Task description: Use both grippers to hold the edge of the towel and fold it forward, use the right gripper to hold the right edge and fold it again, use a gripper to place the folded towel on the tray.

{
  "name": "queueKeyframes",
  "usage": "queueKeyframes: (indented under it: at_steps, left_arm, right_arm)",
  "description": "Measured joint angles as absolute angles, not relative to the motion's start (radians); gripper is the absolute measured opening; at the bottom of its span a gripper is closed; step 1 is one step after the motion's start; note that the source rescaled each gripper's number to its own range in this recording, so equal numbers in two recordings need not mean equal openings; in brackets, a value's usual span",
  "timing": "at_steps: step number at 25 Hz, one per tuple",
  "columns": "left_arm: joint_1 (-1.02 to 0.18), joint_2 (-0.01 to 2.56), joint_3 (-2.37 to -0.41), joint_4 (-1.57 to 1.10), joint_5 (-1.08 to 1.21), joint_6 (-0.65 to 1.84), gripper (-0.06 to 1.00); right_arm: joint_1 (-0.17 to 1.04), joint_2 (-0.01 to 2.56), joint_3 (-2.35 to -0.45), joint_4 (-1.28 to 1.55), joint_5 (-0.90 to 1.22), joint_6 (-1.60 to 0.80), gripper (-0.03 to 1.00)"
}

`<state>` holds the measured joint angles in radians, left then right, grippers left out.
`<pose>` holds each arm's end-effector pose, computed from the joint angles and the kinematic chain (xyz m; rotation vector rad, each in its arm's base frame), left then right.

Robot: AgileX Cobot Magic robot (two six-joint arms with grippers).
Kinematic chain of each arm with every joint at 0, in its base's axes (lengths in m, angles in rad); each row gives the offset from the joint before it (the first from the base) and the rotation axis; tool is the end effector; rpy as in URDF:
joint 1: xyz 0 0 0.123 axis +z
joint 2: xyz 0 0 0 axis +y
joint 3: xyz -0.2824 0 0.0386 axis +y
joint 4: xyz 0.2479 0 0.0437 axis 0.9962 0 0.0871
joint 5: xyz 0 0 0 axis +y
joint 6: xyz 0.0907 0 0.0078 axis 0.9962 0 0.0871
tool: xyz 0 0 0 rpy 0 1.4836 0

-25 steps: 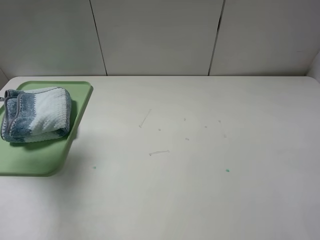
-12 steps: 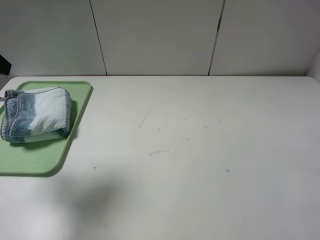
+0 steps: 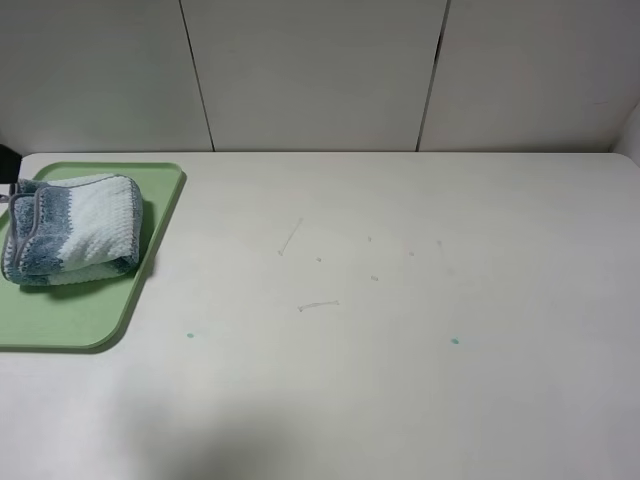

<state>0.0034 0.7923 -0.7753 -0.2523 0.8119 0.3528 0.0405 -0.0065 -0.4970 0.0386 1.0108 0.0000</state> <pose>0.1447 -0.0160 0.3311 0.2915 2.2658 -0.1150 -0.0037 0.0028 0.2805 -0.0410 1.9906 0.0719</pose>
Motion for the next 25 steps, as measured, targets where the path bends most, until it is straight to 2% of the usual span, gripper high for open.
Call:
queueKeyframes:
  at_steps: [11, 18, 25]
  left_arm:
    - [-0.159, 0.593, -0.615, -0.208, 0.821, 0.214, 1.0]
    - [-0.169, 0.493, -0.572, -0.121, 0.986, -0.009, 1.0]
    - [-0.169, 0.309, -0.514, -0.07, 1.027, -0.05, 1.0]
  right_arm:
    - [0.041, -0.006, -0.497, 0.039, 1.011, 0.0, 1.0]
    - [0.041, -0.006, -0.497, 0.039, 1.011, 0.0, 1.0]
    - [0.041, -0.006, -0.497, 0.039, 1.011, 0.0, 1.0]
